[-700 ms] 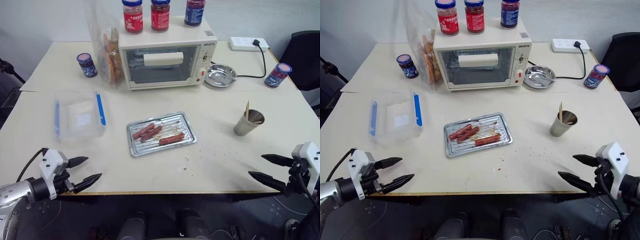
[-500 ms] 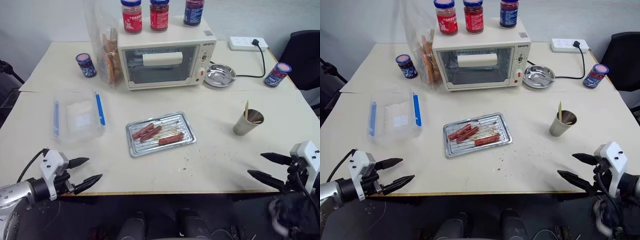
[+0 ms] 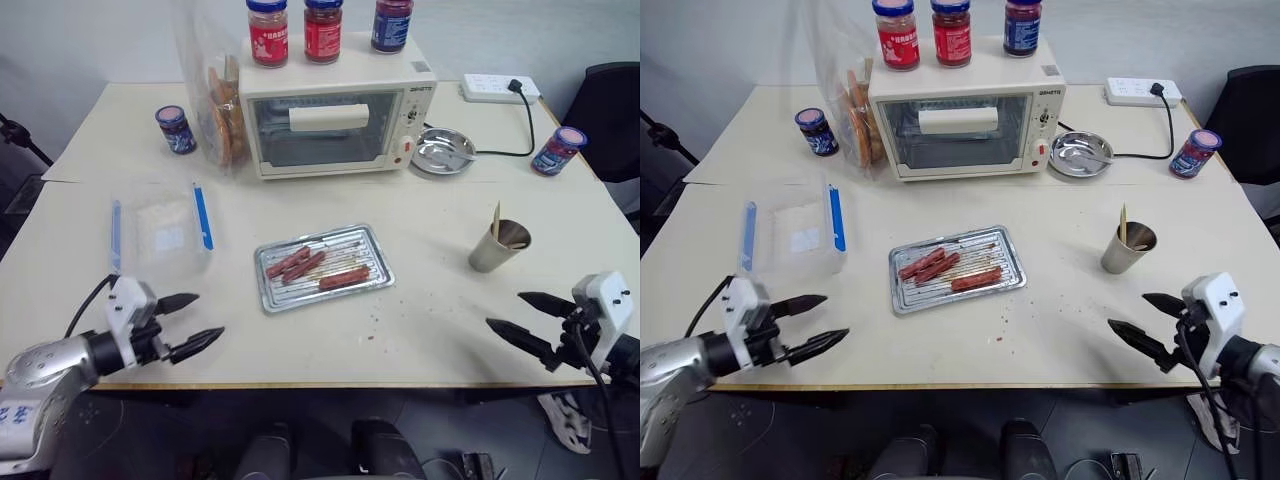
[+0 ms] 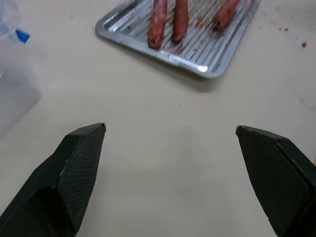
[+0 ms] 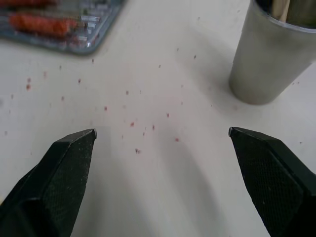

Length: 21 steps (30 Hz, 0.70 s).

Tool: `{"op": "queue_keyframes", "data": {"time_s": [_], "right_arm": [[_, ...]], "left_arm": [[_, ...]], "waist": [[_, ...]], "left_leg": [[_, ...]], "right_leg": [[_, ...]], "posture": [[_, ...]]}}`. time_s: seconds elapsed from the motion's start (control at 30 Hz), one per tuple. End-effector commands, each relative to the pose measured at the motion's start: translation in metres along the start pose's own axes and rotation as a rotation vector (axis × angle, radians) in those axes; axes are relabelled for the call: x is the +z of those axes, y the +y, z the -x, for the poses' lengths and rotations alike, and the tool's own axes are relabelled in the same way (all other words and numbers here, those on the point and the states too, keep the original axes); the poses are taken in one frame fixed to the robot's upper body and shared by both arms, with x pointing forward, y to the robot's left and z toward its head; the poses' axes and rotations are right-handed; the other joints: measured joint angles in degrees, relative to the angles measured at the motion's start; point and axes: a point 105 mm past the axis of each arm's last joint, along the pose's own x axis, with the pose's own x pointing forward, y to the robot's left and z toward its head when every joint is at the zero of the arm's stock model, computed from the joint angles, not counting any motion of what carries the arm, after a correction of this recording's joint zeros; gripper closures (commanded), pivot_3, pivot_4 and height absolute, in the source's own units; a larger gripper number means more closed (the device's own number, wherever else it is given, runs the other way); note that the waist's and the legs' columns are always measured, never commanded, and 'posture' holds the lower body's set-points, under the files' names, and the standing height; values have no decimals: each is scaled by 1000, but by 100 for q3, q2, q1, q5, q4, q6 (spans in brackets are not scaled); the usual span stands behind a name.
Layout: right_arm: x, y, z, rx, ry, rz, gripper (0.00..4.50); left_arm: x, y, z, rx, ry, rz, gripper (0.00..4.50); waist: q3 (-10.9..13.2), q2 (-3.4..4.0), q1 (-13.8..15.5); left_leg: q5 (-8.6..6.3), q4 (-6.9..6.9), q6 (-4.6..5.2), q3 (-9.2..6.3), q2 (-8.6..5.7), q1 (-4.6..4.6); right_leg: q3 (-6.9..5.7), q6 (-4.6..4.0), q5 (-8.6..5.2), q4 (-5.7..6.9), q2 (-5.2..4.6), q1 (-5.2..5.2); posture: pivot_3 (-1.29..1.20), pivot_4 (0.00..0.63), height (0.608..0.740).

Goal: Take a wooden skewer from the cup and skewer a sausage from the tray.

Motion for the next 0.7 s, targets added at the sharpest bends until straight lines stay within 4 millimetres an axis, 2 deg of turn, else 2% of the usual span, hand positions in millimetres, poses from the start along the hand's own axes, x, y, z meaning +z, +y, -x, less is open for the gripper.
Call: {"op": "queue_keyframes", "data": {"time_s": [0.03, 0.13, 0.2, 0.37, 0.57, 0.7], "right_arm": [[21, -5, 1, -120, -110, 24, 0], [35, -16, 3, -242, -224, -56, 0], [44, -13, 0, -261, -273, -49, 0], [53, -12, -8, -300, -305, -23, 0], [59, -15, -27, -322, -332, -28, 0], [52, -19, -41, -338, -313, -21, 0]], "left_arm": [[27, -25, -31, -161, -99, 17, 29], [59, -45, -43, -321, -161, -20, 29], [81, -55, -53, -416, -188, -54, 29], [108, -69, -69, -556, -206, -115, 29], [119, -75, -93, -609, -230, -124, 29], [113, -73, -103, -596, -229, -122, 29]], "waist": [[0, 0, 17], [0, -3, 2], [-1, -1, -22], [-5, 7, -53], [-5, 6, -39], [-5, 6, -38]], "left_leg": [[3, 3, -5, -4, -1, -3], [16, 5, -28, -5, -1, -12], [20, 4, -34, -3, -1, -12], [23, 3, -39, 4, 1, -7], [27, 11, -39, 3, 2, -10], [27, 11, -39, 3, 2, -11]], "right_leg": [[-3, 1, 0, 1, 0, 0], [-3, 2, 1, 4, 2, -6], [-1, 2, 1, 6, 3, -12], [4, 2, 1, 11, 14, -12], [4, 2, 1, 14, 18, -13], [5, 2, 1, 15, 20, -15]], "posture": [[0, 150, 740], [0, 150, 740], [0, 150, 740], [0, 150, 740], [0, 150, 740], [0, 150, 740]]}}
